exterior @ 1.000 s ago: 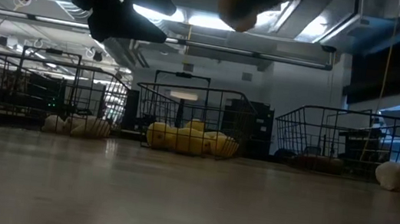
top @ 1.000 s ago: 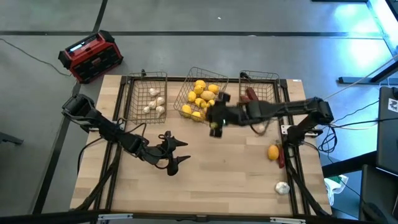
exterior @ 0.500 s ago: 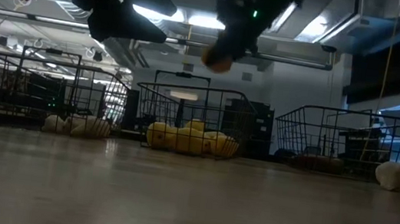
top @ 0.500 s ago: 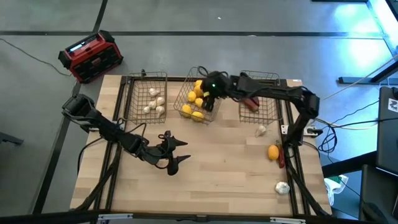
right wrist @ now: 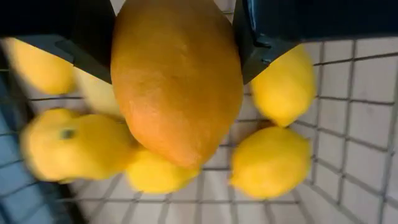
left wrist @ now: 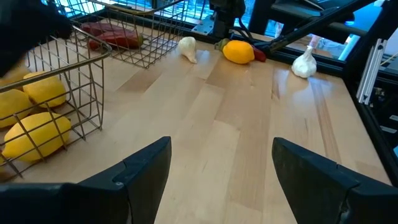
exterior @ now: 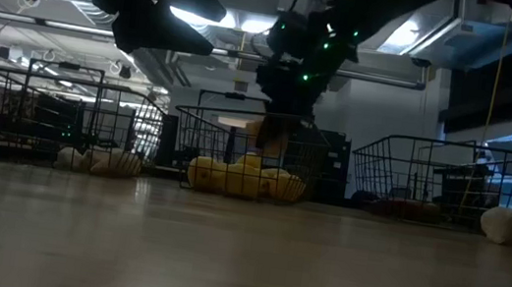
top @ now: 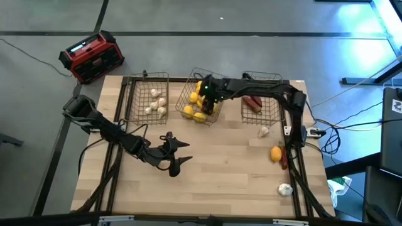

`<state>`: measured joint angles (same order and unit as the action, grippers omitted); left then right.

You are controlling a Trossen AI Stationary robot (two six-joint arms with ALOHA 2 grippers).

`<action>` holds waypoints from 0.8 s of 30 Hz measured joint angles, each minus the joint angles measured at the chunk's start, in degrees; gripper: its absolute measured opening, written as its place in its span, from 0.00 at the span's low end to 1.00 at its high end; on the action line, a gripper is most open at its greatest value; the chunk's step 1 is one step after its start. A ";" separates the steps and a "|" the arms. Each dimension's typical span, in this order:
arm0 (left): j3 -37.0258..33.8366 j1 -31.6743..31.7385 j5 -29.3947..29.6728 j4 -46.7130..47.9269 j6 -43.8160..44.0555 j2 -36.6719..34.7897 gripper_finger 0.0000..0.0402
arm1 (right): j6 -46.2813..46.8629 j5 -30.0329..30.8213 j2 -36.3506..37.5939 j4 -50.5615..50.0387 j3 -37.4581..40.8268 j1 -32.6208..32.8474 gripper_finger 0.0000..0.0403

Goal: Sort produce into baskets
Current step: Put the lemon into the middle wire basket

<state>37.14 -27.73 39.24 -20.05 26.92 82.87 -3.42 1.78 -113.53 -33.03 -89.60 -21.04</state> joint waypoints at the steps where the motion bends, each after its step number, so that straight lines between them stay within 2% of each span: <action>1: -0.01 0.00 0.01 0.00 0.00 0.00 0.69 | -0.04 -1.06 -0.50 -0.01 0.00 0.00 0.54; 5: -0.01 0.00 0.01 0.01 -0.04 0.00 0.69 | 0.07 -4.76 -2.39 -0.47 0.00 0.01 0.54; 16: -0.01 0.00 0.29 0.11 -0.26 0.00 0.69 | 0.09 -6.03 -4.18 -3.11 0.02 0.02 0.55; 24: -0.02 0.02 0.66 0.13 -0.26 0.00 0.69 | -0.16 -6.01 -4.18 -3.20 0.02 0.03 0.67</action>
<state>37.12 -27.70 39.90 -19.92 26.65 82.87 -3.58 -4.23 -117.71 -36.23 -89.58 -21.02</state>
